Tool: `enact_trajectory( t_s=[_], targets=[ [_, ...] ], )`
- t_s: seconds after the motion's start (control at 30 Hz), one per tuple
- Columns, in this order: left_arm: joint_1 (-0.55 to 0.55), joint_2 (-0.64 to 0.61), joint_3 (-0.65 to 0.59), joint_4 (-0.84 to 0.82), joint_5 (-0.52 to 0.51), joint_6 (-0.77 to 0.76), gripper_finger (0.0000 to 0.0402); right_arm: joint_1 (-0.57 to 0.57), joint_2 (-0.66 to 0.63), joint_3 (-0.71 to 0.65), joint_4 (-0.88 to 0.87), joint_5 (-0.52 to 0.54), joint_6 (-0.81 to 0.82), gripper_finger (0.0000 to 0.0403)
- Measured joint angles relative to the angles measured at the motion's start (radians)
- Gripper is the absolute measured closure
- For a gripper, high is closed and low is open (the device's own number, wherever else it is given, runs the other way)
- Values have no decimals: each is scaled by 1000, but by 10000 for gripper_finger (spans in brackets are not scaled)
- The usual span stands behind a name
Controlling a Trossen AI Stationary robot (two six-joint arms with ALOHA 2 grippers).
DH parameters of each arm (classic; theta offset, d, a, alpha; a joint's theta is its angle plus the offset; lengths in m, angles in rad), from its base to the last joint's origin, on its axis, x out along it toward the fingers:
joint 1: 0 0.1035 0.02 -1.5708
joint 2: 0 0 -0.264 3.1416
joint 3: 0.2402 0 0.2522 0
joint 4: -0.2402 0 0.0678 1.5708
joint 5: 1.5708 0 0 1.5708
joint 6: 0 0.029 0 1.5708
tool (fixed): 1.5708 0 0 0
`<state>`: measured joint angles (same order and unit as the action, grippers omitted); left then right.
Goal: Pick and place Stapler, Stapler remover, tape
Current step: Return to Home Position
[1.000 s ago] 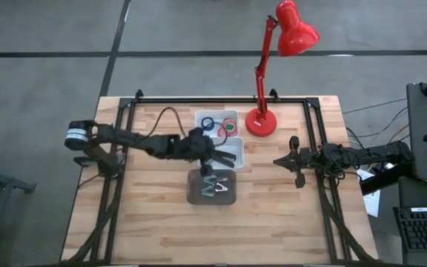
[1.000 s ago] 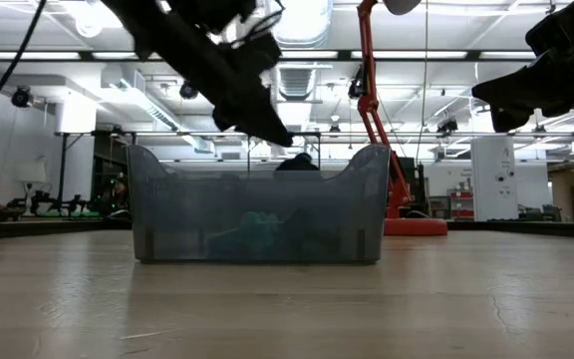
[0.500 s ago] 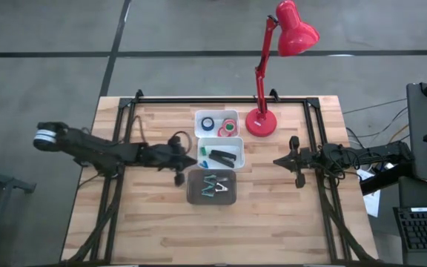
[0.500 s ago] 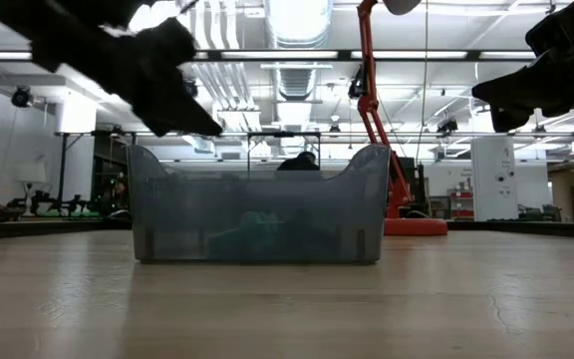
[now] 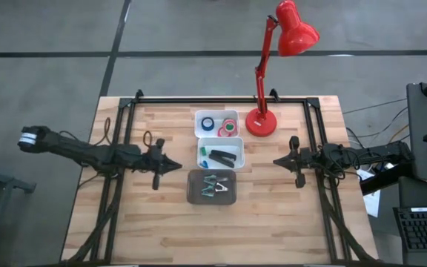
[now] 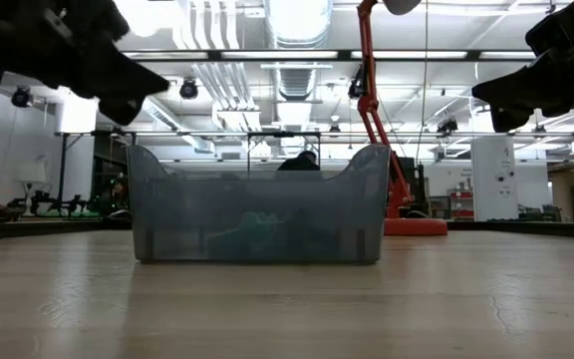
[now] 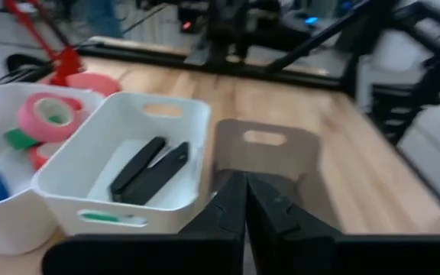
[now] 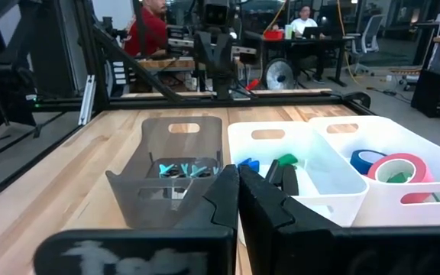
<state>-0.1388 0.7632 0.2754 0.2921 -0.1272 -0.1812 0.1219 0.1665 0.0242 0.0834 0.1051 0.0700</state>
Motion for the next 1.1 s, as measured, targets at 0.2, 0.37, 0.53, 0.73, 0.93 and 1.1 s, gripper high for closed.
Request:
enact_trajectory(
  t_s=[0.2, 0.37, 0.53, 0.73, 0.93, 1.1],
  targets=[
    [-4, -157, -65, 3, 34, -3, 387, 0, 0, 0, 0, 0, 0, 394],
    [-4, -269, -118, 4, 78, 13, 394, 0, 0, 0, 0, 0, -1, 394],
    [-4, -367, -169, 2, 115, 21, 398, 0, 0, 0, 0, 0, -1, 394],
    [-4, -472, -224, 0, 130, 26, 386, 0, 0, 0, 0, 0, -2, 394],
    [-4, -566, -250, -59, 153, 60, 391, 0, 0, 0, 0, 0, -1, 394],
    [-4, -626, -251, -133, 153, 61, 398, 0, 0, 0, 0, 0, 0, 394]
  ],
)
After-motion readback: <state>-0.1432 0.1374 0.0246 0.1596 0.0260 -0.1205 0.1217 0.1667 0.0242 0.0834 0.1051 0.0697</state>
